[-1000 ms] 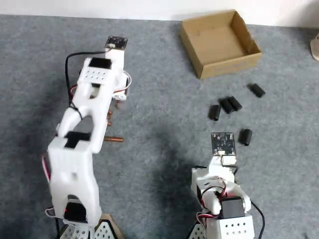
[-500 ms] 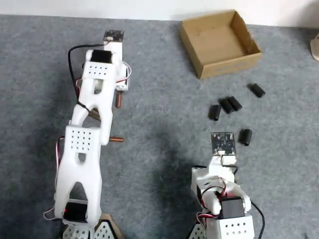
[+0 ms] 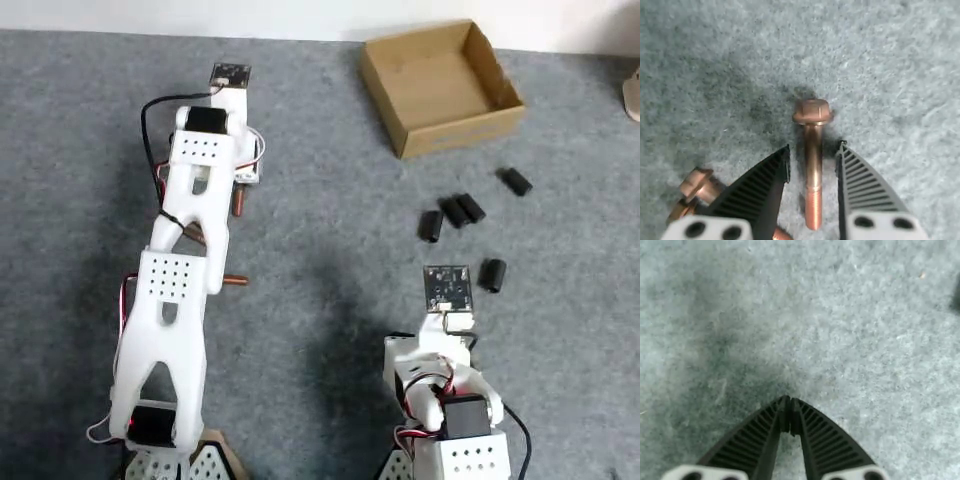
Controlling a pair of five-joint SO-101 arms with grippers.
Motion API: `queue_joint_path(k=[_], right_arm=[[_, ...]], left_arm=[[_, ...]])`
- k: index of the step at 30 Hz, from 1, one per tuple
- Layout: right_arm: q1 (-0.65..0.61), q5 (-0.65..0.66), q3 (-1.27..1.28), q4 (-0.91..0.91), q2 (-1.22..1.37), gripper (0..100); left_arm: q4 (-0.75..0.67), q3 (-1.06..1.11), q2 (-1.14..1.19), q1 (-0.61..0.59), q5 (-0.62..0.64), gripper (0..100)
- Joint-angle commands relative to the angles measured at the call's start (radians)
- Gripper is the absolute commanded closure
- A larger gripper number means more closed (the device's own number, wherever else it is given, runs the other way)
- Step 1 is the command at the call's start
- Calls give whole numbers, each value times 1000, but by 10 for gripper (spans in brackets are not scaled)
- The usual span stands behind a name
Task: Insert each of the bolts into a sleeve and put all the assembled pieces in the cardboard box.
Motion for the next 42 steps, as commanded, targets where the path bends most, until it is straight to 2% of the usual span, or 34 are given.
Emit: queue_joint_path(k=[1,13,15,17,23,28,29,32,38,42], right_arm=[[18,3,104,-19,-12,994],[18,3,104,-16,-12,994],[18,3,104,-15,-12,994],[18,3,104,-15,-12,994],[18,3,104,-18,-12,994],[18,8,104,-19,-12,994],[18,8,104,-19,-12,994],[18,8,104,-19,-12,994],[18,9,104,-22,-13,994],[18,9,104,-96,-13,994]], left_arm=[[2,-39,-13,-7,8,842],[2,-45,74,21,8,846],[2,-47,88,22,8,893],[0,-47,93,24,8,992],[3,-47,93,25,8,993],[230,-124,48,22,8,994],[239,-119,33,19,9,994],[239,-28,-30,8,9,994],[236,308,-259,5,9,994],[235,536,-432,8,9,995]])
